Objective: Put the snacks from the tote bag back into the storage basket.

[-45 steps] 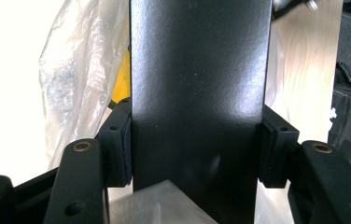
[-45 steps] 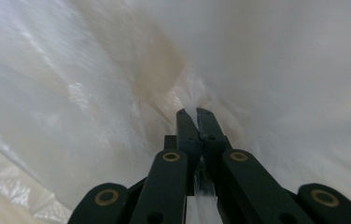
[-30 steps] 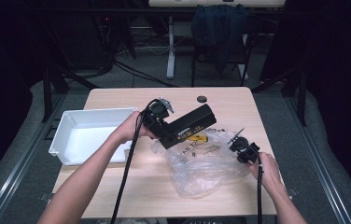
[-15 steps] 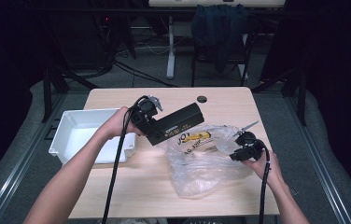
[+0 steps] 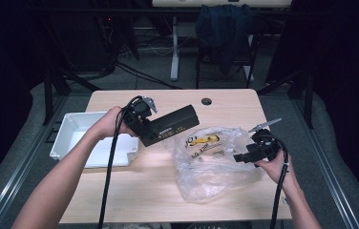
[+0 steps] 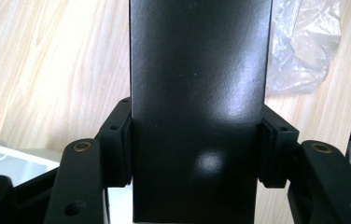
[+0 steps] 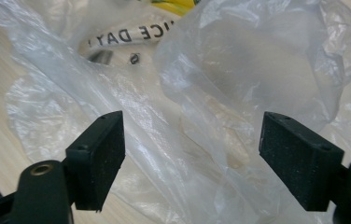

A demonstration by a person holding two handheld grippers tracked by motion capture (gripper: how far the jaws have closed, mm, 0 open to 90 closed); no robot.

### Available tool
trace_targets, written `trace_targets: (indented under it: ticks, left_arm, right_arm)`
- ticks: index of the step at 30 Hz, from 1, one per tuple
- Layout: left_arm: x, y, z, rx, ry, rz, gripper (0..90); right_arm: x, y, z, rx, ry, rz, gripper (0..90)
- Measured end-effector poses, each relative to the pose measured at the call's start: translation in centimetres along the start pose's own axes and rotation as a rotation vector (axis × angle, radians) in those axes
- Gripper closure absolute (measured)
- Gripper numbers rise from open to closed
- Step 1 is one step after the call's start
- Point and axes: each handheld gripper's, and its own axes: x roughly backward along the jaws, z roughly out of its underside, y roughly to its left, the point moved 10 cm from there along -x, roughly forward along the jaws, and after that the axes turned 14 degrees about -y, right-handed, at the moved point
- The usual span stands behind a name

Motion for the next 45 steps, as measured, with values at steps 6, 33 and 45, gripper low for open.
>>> trace_targets:
  ticks: [6,33,45]
  left_arm:
    - [1.4,0.5,0.9,-0.021,0.016,-0.014,43.3]
    - [8.1,3.1,5.8,-0.107,0.068,-0.096,43.6]
    - [10.2,4.2,8.5,-0.177,0.047,-0.088,43.6]
  right_arm:
    - [0.8,0.0,0.0,0.026,0.002,0.026,15.5]
    - [1.7,-0.9,1.4,0.004,0.014,0.036,13.0]
    - [1.6,-1.1,1.8,0.002,0.031,0.033,13.0]
